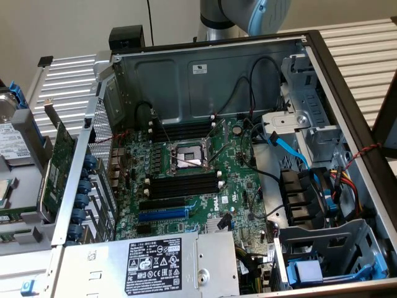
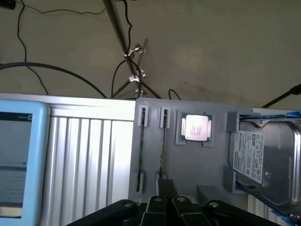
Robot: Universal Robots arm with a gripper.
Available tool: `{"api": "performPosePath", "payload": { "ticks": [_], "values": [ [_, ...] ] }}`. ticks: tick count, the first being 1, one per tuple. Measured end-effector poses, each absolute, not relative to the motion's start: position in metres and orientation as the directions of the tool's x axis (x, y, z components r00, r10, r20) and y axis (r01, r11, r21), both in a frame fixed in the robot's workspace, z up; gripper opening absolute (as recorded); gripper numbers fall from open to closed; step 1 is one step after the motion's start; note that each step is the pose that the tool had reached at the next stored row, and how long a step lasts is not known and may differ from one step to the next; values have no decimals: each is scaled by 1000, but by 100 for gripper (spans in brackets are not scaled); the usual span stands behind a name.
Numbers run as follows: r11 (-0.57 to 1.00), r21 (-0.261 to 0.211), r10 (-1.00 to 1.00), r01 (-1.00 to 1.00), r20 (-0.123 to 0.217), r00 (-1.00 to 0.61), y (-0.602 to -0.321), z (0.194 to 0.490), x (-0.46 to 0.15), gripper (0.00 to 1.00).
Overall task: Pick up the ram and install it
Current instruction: 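Pick up the ram and move it above insertion slot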
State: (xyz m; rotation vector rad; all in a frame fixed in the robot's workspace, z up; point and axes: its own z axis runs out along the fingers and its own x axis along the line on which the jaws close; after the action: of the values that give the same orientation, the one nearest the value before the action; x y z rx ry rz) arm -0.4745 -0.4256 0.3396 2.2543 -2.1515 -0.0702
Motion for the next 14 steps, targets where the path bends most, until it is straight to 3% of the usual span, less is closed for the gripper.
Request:
{"api": "performPosePath", "payload": {
  "ticks": [14],
  "values": [
    [-49, 48, -999, -998, -17, 48, -433, 314, -474, 11]
  ]
}}
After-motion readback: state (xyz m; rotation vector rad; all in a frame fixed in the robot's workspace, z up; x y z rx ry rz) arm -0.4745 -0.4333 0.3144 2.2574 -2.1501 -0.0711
